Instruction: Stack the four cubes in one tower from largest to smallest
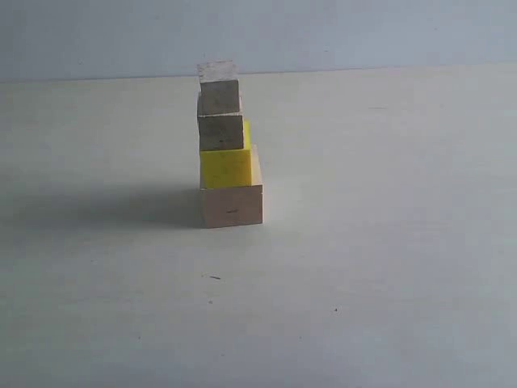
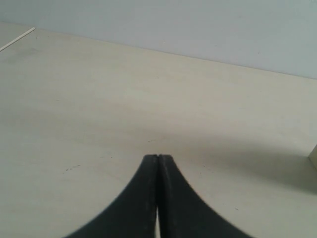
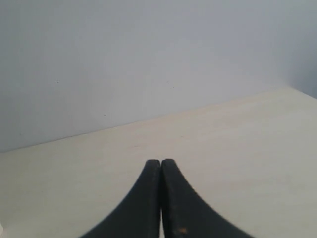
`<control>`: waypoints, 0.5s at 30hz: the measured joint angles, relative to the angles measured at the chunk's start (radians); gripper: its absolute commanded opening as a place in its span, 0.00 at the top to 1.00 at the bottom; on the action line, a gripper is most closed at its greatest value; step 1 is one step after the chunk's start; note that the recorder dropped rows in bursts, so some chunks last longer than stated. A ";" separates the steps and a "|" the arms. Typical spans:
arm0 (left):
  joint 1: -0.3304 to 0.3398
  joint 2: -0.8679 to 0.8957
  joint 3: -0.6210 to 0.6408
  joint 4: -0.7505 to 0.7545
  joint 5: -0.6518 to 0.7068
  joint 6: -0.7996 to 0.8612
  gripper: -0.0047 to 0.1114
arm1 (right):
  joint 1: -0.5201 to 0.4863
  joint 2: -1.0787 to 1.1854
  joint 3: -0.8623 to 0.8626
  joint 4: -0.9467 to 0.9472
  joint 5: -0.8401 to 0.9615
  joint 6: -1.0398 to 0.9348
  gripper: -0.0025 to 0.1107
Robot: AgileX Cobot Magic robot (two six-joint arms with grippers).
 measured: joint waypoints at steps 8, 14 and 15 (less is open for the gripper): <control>0.000 0.000 0.000 0.000 0.000 0.000 0.96 | 0.000 0.000 0.000 0.213 0.049 -0.299 0.98; 0.000 0.000 0.000 0.000 0.000 0.000 0.96 | 0.000 0.000 0.000 0.191 0.105 -0.312 0.98; 0.000 0.000 0.000 0.000 0.000 0.000 0.96 | 0.000 0.000 0.000 0.189 0.110 -0.312 0.98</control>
